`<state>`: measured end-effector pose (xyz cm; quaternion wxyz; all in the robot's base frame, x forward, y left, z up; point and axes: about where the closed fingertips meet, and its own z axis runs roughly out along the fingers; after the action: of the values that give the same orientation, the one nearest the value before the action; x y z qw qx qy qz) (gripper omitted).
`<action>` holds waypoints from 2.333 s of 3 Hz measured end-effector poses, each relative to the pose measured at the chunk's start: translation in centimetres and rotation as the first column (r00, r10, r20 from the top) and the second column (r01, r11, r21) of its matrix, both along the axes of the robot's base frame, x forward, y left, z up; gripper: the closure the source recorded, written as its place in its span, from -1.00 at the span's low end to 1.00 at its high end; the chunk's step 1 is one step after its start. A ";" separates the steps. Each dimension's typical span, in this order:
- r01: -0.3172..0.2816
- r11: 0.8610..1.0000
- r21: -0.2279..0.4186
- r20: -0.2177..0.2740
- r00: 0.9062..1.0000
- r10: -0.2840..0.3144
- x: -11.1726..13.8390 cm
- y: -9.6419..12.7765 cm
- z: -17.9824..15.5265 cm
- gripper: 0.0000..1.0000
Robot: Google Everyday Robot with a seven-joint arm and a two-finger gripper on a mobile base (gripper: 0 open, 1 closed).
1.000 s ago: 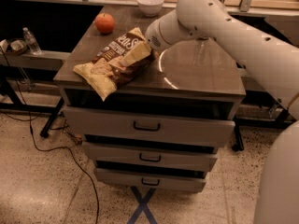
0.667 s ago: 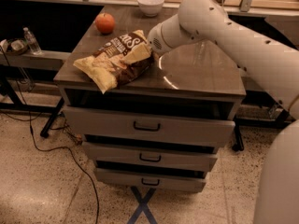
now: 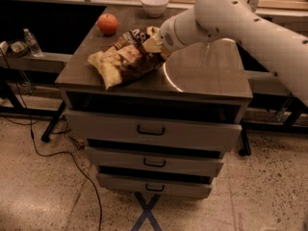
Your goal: Move brown chip bag near redbull can
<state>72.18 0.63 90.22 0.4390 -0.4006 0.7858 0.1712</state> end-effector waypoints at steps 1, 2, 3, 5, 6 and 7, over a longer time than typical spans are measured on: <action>0.114 0.993 -0.010 0.061 0.992 -0.113 -2.1 -3.2 4.5 1.00; 0.096 0.995 -0.007 0.053 0.994 -0.096 -1.9 -2.6 4.0 1.00; 0.094 0.996 0.009 0.039 0.995 -0.094 -1.9 -2.3 3.6 1.00; 0.231 0.966 0.114 0.142 0.959 -0.247 4.1 -11.8 8.6 1.00; 0.303 0.945 0.119 0.175 0.931 -0.320 5.8 -15.8 10.4 1.00; 0.374 0.919 0.125 0.184 0.902 -0.391 6.3 -19.6 10.8 1.00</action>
Offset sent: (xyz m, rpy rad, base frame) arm -0.0119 -0.0236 0.0271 -0.0183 -0.0505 -0.0681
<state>78.52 -18.93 101.02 0.5597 -0.2346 0.7914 0.0732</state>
